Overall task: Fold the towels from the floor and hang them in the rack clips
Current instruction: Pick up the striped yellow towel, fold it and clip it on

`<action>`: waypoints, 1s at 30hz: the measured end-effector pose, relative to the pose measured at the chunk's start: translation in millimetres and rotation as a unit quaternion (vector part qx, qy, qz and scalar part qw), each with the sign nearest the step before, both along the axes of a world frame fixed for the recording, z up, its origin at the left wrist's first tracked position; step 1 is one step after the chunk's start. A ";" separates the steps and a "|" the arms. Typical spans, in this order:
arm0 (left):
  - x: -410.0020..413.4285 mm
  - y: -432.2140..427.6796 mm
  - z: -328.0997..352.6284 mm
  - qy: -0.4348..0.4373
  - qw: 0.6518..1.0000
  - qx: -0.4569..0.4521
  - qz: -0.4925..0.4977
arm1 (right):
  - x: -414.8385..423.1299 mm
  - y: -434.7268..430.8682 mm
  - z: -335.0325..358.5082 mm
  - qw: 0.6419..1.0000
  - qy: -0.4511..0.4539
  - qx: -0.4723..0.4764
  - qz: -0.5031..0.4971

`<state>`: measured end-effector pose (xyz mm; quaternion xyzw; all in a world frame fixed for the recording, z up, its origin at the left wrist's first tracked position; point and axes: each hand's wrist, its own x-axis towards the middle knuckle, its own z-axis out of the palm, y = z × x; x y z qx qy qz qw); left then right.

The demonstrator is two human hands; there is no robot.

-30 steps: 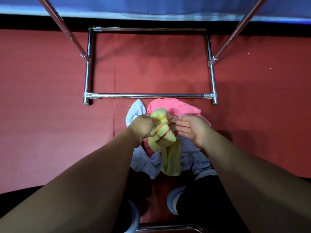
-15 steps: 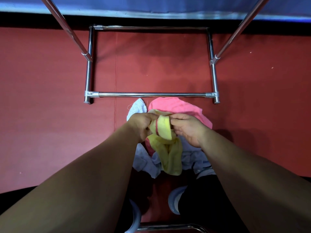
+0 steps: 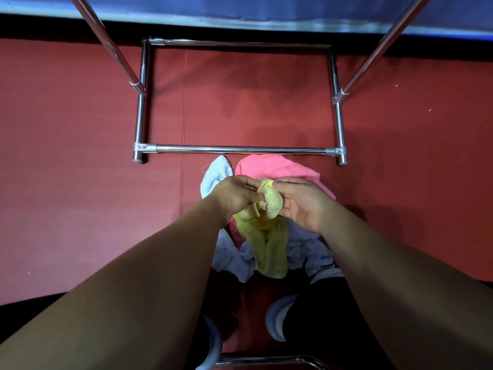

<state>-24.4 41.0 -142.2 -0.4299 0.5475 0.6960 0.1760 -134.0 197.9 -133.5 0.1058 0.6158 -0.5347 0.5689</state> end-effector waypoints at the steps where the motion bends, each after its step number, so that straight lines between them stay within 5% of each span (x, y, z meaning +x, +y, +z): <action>1: 0.1 -1.0 -2.5 -0.003 1.000 -0.012 0.008 | -0.2 0.7 0.7 1.000 -0.007 -0.006 0.005; 10: -6.0 -10.1 -1.2 -0.024 0.988 -0.044 0.143 | 1.5 1.7 5.8 0.998 0.003 -0.026 0.052; 21: -2.7 -11.0 8.8 -0.027 0.990 0.000 0.136 | -1.7 6.8 -7.0 0.999 0.036 0.038 -0.006; 30: -13.6 -19.5 95.5 0.088 0.977 -0.042 0.188 | -3.9 -13.2 76.7 0.993 0.112 -0.020 -0.037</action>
